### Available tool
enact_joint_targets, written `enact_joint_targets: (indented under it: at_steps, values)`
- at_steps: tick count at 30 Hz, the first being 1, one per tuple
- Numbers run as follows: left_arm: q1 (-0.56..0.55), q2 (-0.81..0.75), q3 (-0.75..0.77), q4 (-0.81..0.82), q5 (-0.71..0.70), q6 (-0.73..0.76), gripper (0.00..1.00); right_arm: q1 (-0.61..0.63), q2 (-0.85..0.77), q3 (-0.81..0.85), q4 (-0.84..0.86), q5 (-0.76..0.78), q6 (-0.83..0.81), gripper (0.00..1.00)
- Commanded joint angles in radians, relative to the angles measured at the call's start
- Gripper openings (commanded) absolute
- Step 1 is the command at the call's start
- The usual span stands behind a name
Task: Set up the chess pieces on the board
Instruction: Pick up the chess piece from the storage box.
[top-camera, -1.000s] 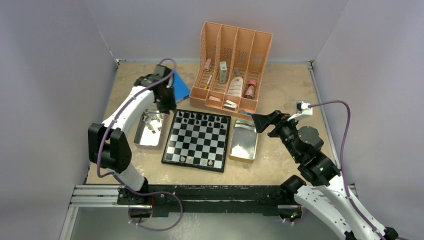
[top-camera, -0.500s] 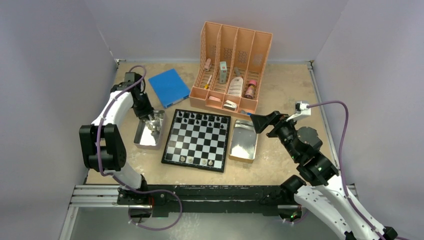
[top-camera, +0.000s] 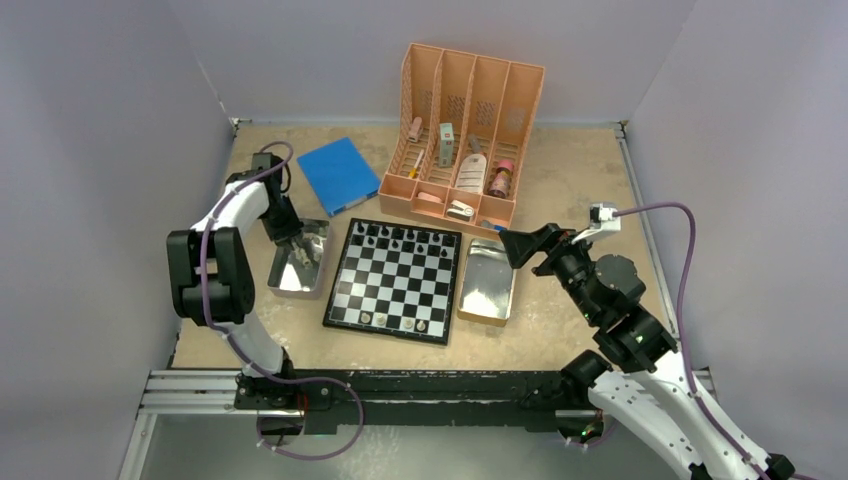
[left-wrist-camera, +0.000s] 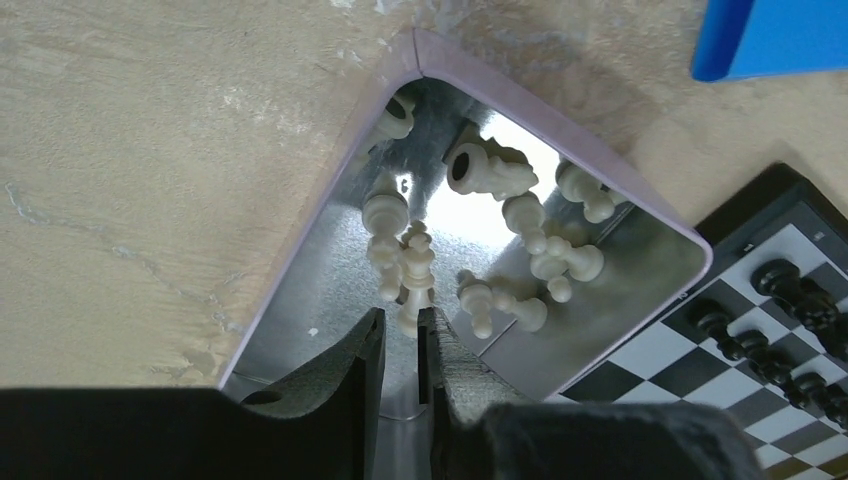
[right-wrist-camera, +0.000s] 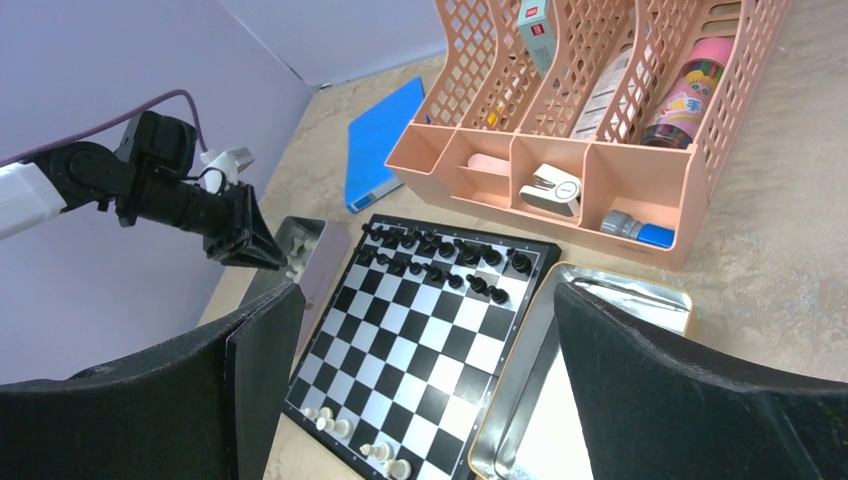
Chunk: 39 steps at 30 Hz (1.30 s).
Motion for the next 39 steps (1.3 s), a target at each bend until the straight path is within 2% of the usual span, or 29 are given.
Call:
enact_joint_targets:
  at_steps: [1, 25, 29, 39]
  values:
    - [0.01, 0.006, -0.002, 0.025, -0.036, 0.024, 0.18, 0.003, -0.016, 0.005, 0.047, -0.017, -0.014, 0.97]
    - [0.01, 0.091, 0.012, 0.028, -0.01, 0.029, 0.18, 0.003, -0.036, 0.022, 0.028, -0.019, -0.026, 0.97]
    - [0.009, 0.098, 0.02, 0.024, -0.002, 0.03, 0.12, 0.003, -0.038, 0.032, 0.013, -0.012, -0.03, 0.97]
    - [0.01, 0.051, 0.025, 0.006, -0.008, 0.026, 0.06, 0.003, -0.017, 0.029, 0.021, -0.009, -0.032, 0.98]
